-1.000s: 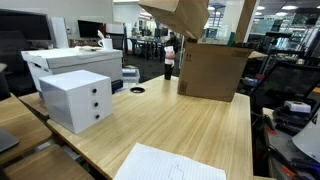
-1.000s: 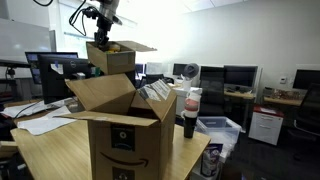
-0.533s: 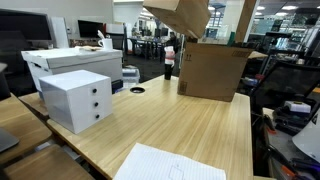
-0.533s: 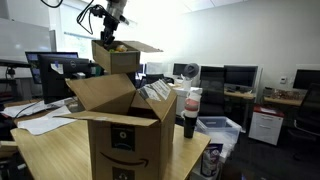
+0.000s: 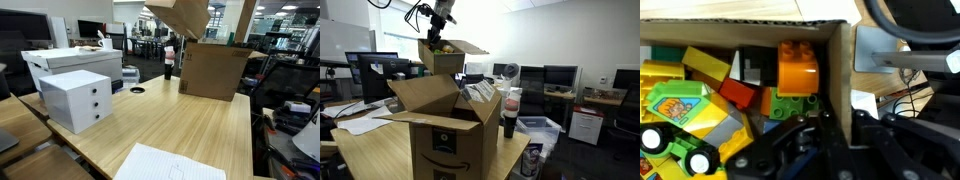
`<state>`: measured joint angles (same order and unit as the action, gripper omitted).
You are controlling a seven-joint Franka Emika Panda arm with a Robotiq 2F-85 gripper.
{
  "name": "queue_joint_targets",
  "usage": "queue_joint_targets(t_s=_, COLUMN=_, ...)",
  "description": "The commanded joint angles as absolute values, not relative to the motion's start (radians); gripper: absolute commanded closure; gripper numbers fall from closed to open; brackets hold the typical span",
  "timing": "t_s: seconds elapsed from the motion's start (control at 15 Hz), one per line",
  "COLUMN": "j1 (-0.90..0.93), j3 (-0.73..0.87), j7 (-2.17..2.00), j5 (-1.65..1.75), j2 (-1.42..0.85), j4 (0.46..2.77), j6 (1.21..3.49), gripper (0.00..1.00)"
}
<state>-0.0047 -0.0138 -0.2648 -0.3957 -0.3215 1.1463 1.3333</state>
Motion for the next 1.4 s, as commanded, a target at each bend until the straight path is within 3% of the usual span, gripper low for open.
queue_joint_targets(t_s=0.0, j1=-0.01, j3=-0.019, j7=-0.29, j5=-0.422, j2=-0.341, j4=1.076, j6=1.283, gripper=0.97)
queue_joint_targets(t_s=1.33, j1=-0.025, j3=0.001, j7=-0.312, j5=-0.419, j2=-0.408, j4=0.831, j6=1.195, gripper=0.97)
